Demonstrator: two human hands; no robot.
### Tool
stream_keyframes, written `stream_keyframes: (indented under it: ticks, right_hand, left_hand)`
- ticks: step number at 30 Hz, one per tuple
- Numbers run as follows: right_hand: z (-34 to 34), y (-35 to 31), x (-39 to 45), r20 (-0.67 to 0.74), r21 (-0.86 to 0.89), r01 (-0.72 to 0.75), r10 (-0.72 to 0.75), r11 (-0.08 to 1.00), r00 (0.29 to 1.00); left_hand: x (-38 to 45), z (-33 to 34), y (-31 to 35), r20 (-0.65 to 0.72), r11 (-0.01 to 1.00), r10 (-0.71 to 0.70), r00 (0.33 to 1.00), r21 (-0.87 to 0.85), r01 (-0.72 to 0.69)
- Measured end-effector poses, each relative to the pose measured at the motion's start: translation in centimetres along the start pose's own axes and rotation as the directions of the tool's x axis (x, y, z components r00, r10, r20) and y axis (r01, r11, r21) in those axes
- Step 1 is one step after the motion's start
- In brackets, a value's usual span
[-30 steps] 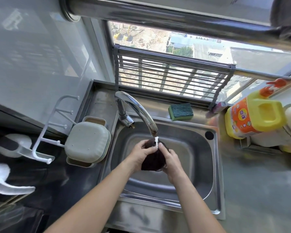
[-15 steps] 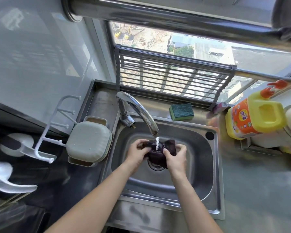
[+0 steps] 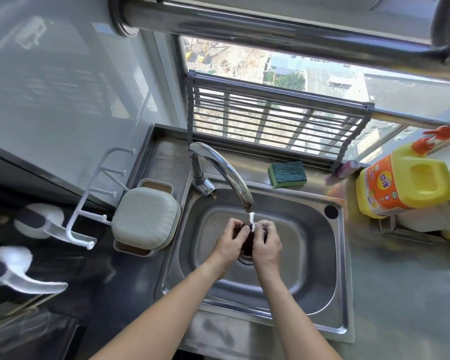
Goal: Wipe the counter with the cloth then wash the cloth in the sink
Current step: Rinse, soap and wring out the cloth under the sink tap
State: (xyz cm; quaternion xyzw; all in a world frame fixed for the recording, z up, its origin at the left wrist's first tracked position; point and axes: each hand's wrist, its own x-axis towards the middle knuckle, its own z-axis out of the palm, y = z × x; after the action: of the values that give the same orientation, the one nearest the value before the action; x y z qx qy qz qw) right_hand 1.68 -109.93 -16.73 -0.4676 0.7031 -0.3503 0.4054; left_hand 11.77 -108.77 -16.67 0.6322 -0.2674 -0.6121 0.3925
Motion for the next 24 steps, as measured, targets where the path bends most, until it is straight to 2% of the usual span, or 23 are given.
stream_keyframes:
  ticks: [3,6,9,13,15,18,19,20,22,24]
  right_hand:
    - [1.0,-0.3,0.0,0.0,-0.036,-0.024,0.024,0.999,1.0]
    - [1.6,-0.6,-0.1,-0.032,-0.022,-0.023,0.022,1.0,0.999]
    - [1.4,-1.5,-0.1,-0.08,0.002,-0.081,0.081,0.997,0.994]
    - [1.2,-1.6,-0.4,-0.096,0.014,-0.142,0.143,0.99,0.985]
    - [1.0,-1.3,-0.2,-0.068,0.08,-0.216,0.221,0.973,0.973]
    - [0.4,-1.5,-0.1,0.05,0.367,-0.364,0.373,0.856,0.927]
    - [0.1,-1.4,-0.2,0.1,0.442,-0.374,0.369,0.815,0.924]
    - [-0.2,-1.4,-0.6,0.126,0.456,-0.342,0.321,0.822,0.939]
    - [-0.4,-1.1,-1.5,0.152,0.414,-0.221,0.172,0.883,0.973]
    - [0.4,-1.3,-2.3,0.153,0.349,-0.164,0.116,0.923,0.981]
  left_hand:
    - [-0.1,1.1,0.5,0.015,0.996,-0.071,0.997,-0.05,0.071]
    - [0.0,1.3,0.6,-0.08,0.999,-0.018,0.997,-0.032,0.015]
    - [-0.3,1.1,0.6,-0.15,0.995,0.067,0.986,0.087,-0.055]
    - [-0.7,0.5,0.7,-0.142,0.94,0.202,0.969,0.305,-0.152]
    - [-0.6,0.4,0.7,-0.104,0.916,0.264,0.959,0.339,-0.215]
    - [-0.4,0.5,0.9,-0.115,0.937,0.252,0.961,0.279,-0.212]
    - [-0.3,0.4,1.2,-0.128,0.955,0.202,0.971,0.244,-0.166]
    - [-0.2,0.3,1.4,-0.143,0.971,0.146,0.979,0.211,-0.114]
    - [0.2,0.2,1.9,-0.161,0.989,0.056,0.985,0.147,-0.032]
    - [0.4,0.7,2.4,-0.16,0.997,0.025,0.987,0.081,-0.012]
